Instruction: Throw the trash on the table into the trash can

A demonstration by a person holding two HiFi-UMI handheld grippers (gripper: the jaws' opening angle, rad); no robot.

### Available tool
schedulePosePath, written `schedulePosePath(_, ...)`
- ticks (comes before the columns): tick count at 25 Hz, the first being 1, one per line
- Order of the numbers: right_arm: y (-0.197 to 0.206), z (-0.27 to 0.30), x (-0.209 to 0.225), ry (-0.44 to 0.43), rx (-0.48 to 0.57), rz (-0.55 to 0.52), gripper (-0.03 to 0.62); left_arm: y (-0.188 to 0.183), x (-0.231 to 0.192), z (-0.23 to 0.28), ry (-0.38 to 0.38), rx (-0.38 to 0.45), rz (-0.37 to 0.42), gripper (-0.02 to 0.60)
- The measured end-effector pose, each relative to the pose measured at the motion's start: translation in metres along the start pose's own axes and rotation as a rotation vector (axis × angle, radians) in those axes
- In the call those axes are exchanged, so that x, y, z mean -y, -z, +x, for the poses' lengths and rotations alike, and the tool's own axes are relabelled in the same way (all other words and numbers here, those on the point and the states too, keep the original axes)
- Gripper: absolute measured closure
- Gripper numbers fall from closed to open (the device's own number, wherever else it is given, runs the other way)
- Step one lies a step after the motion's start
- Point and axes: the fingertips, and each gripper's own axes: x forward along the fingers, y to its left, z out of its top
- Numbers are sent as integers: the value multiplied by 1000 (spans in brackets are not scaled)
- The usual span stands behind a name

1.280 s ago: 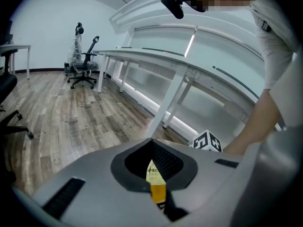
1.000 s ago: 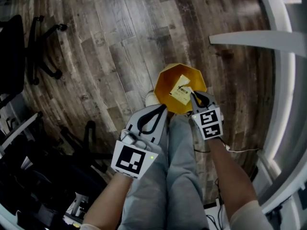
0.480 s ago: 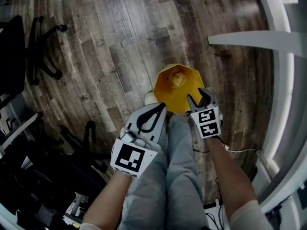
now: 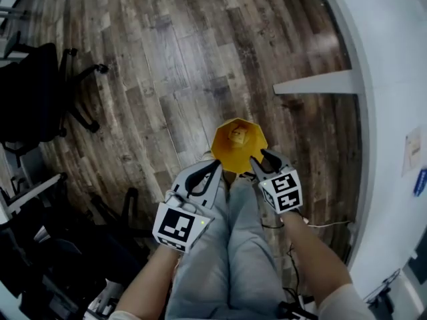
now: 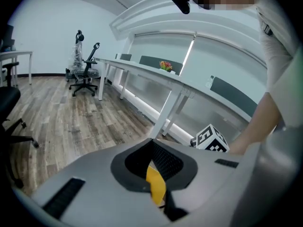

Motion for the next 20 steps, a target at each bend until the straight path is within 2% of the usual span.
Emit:
schedulePosePath(6, -84, -88, -36, -78, 130, -8, 534, -64, 22, -49, -16, 24, 50, 580)
schedulePosePath(10, -138, -148, -62, -138, 208, -29, 549, -106, 49, -82, -1, 22, 43, 581)
schedulePosePath(13, -175, -196, -74, -169, 289, -45, 554, -144, 68, -103, 0, 67, 32, 580)
schedulePosePath(16, -207, -242, -78, -178, 360, -41, 556, -173, 84, -118, 9, 91, 50, 580)
schedulePosePath(20, -230, -299, -83, -159, 413, -61, 557, -207, 116, -138, 65, 114, 90, 580)
